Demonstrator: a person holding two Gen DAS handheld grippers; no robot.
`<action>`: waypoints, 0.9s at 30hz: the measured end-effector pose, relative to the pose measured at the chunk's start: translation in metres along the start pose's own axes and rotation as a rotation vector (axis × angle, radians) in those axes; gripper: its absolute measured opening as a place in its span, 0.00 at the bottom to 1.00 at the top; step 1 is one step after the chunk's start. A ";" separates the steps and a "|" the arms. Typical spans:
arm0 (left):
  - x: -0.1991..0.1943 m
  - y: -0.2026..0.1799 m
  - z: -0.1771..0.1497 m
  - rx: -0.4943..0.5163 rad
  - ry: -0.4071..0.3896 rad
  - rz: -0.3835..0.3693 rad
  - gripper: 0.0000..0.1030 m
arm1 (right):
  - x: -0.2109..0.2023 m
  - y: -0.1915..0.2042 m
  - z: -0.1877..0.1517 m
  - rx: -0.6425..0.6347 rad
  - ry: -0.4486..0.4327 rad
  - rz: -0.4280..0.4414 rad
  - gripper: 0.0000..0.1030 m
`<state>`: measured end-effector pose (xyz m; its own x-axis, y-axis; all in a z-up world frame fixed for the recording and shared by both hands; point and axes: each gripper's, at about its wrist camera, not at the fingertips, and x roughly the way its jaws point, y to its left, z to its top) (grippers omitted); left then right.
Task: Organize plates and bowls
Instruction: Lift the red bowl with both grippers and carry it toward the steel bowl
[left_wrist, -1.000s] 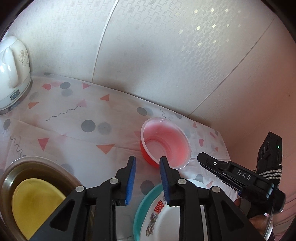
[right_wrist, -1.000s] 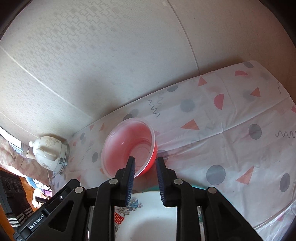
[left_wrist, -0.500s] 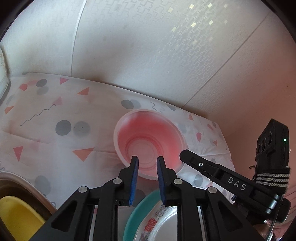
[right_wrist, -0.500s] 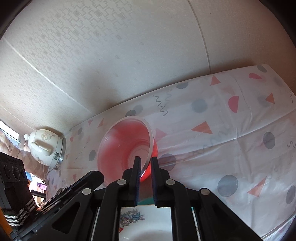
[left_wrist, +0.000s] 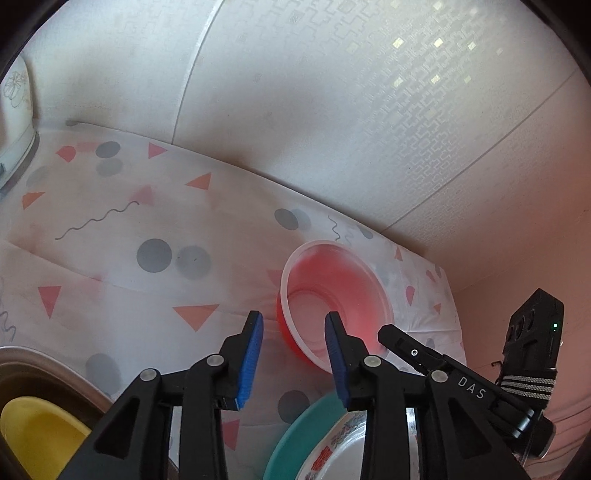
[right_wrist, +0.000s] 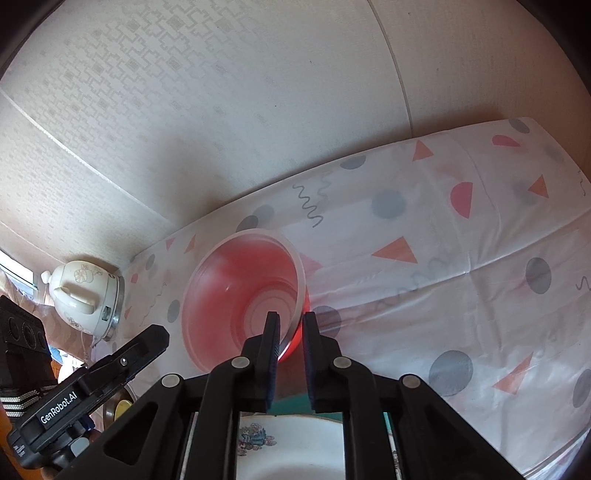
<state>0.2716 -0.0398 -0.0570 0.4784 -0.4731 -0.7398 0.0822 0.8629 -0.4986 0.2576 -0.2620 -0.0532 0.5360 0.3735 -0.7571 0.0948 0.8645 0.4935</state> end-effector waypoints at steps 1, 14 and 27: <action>0.003 -0.003 -0.001 0.013 0.003 -0.003 0.30 | 0.001 0.000 0.000 0.004 0.004 0.003 0.12; -0.016 -0.016 -0.020 0.091 -0.037 -0.021 0.19 | -0.020 0.016 -0.006 -0.040 -0.030 0.065 0.10; -0.011 0.013 -0.009 -0.056 0.000 -0.025 0.30 | -0.009 -0.001 -0.007 0.001 -0.003 0.012 0.10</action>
<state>0.2596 -0.0246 -0.0597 0.4770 -0.4940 -0.7270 0.0447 0.8397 -0.5413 0.2469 -0.2639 -0.0495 0.5395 0.3827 -0.7500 0.0890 0.8598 0.5028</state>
